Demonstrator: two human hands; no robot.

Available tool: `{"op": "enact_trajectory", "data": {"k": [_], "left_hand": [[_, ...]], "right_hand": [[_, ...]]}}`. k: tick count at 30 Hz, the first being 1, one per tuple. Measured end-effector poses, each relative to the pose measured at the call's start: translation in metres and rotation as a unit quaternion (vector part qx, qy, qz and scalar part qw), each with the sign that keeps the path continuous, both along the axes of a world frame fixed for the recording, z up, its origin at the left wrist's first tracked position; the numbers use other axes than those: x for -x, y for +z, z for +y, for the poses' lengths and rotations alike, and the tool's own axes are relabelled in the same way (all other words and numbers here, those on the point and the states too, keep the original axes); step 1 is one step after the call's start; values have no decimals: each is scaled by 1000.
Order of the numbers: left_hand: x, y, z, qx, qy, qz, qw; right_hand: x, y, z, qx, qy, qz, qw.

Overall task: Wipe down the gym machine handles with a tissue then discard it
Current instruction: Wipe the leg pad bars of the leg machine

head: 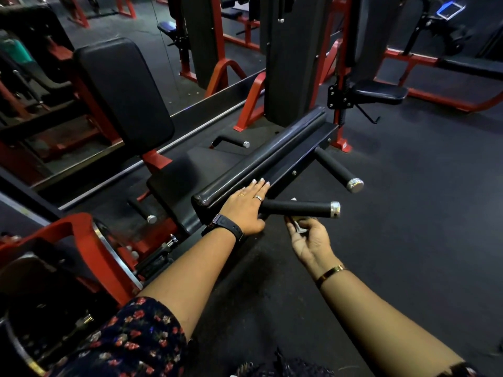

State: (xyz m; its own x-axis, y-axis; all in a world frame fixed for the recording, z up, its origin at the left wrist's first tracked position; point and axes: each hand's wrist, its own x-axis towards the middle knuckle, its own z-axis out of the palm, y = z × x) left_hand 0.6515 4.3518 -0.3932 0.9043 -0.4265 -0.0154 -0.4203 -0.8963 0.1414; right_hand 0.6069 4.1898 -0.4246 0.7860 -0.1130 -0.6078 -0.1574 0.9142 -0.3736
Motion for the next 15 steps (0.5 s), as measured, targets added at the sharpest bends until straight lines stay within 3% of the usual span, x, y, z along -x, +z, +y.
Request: {"op": "enact_trajectory", "data": {"k": [6, 15], "left_hand": [[0, 0, 0, -6, 0, 8, 1000], [0, 0, -1, -11, 4, 12, 1000]], "right_hand": [[-3, 13, 27, 34, 83, 2, 996], [8, 12, -40, -38, -34, 15, 999]]}}
